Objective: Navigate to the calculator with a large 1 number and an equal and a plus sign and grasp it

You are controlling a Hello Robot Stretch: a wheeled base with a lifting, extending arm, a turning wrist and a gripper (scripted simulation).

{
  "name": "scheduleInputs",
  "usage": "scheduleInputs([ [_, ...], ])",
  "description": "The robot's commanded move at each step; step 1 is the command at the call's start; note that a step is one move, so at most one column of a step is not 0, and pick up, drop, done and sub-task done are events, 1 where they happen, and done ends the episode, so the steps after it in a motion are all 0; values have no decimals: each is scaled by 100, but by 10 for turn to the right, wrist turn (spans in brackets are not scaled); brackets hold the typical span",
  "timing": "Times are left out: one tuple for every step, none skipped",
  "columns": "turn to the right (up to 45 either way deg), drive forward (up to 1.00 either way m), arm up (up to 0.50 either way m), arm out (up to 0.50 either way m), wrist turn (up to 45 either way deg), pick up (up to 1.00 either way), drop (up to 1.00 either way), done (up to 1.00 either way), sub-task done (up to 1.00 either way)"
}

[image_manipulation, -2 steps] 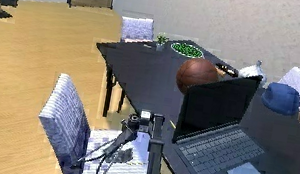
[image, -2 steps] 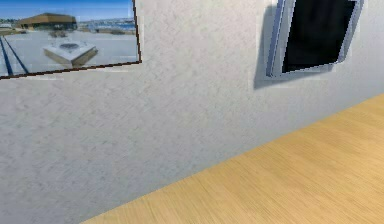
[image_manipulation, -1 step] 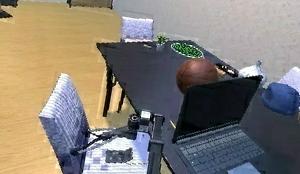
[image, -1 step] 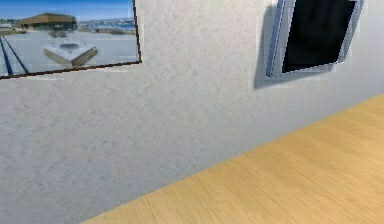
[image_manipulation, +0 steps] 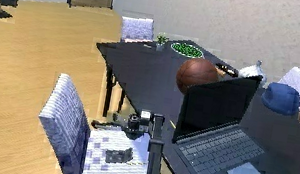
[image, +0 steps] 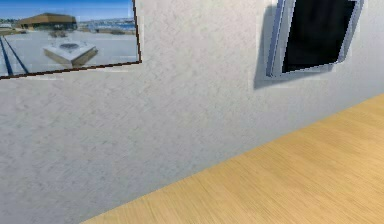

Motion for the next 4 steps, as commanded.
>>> scheduleInputs([
  [0, 0, 0, 0, 30, 0, 0, 0, 0],
  [0, 0, -30, 0, 0, 0, 0, 0, 0],
  [0, 0, 0, 0, 0, 100, 0, 0, 0],
  [0, 0, 10, 0, 0, 0, 0, 0, 0],
])
